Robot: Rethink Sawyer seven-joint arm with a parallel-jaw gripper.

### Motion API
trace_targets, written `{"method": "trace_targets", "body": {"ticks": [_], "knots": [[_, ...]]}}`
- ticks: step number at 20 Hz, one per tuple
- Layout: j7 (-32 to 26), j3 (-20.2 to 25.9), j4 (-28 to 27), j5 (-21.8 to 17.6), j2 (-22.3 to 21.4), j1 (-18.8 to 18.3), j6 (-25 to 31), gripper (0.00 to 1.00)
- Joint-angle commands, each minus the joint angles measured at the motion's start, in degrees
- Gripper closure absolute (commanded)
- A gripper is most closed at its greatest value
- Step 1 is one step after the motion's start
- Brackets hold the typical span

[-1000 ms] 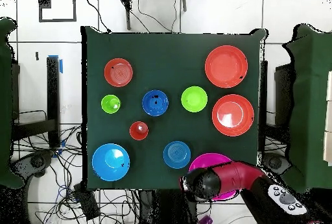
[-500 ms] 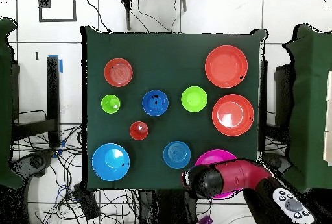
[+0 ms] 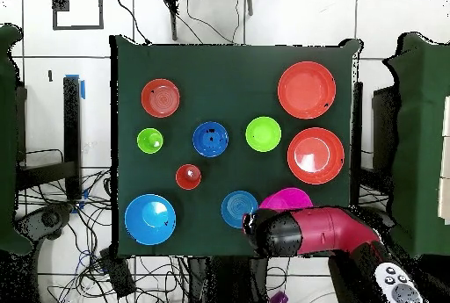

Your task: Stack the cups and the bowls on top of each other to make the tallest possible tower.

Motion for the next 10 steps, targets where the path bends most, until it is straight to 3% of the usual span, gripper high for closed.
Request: {"method": "trace_targets", "body": {"ticks": [1, 10], "knots": [[-2.18, 4.03, 1.33, 2.68, -3.32, 5.1, 5.25, 1.0], [-2.93, 3.04, 2.35, 1.76, -3.73, 5.61, 3.33, 1.0]]}}
